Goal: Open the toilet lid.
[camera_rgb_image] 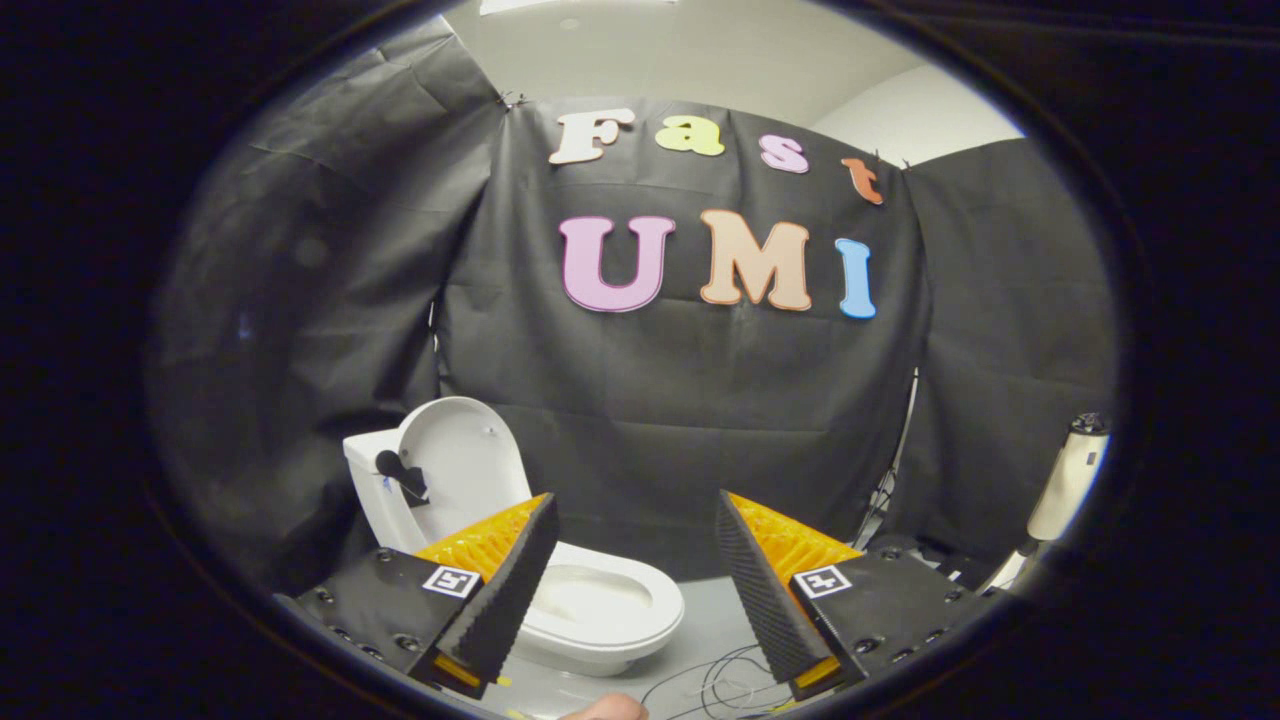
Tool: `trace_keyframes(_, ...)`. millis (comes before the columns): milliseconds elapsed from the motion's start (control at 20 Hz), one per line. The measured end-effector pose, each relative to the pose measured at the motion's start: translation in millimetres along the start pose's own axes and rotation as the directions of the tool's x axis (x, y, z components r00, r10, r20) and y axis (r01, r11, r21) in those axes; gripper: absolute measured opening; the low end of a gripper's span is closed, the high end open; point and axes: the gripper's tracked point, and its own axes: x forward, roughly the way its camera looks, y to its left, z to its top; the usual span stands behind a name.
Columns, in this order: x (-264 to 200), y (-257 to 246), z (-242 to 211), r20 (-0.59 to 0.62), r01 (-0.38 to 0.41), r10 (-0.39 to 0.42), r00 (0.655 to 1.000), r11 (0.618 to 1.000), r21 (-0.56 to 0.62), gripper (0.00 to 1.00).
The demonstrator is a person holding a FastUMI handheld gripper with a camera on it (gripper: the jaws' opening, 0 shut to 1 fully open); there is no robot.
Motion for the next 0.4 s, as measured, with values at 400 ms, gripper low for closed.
trace_keyframes(400, -2.9, -11.3, -46.9, -0.055, 0.042, -0.040, 0.998, 0.998, 0.048, 0.98)
